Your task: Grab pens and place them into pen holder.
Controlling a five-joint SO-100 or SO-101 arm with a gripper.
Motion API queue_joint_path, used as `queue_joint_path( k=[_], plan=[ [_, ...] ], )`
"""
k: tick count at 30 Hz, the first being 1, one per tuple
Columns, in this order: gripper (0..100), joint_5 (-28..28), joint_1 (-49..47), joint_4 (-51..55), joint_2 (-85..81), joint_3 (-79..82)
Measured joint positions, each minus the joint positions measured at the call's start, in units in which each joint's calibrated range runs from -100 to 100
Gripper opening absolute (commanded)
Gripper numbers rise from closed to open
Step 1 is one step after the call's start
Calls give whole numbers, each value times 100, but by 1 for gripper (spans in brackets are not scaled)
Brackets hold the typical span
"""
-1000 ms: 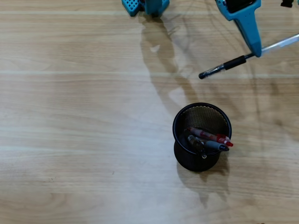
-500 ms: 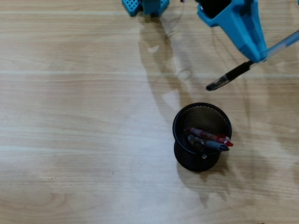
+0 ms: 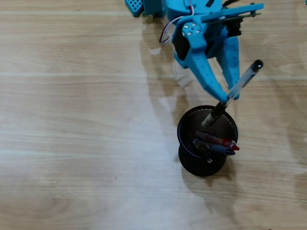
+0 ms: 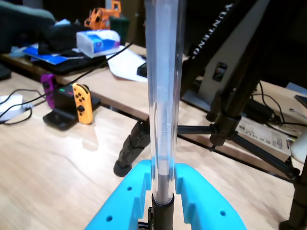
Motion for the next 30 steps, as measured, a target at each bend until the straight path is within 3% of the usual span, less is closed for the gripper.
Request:
queue_joint_path(
  k=[10,30],
  plan=[
    [2,-109,152,-2210,8,1544],
    [3,-109,276,-2339,-841,2928]
  ],
)
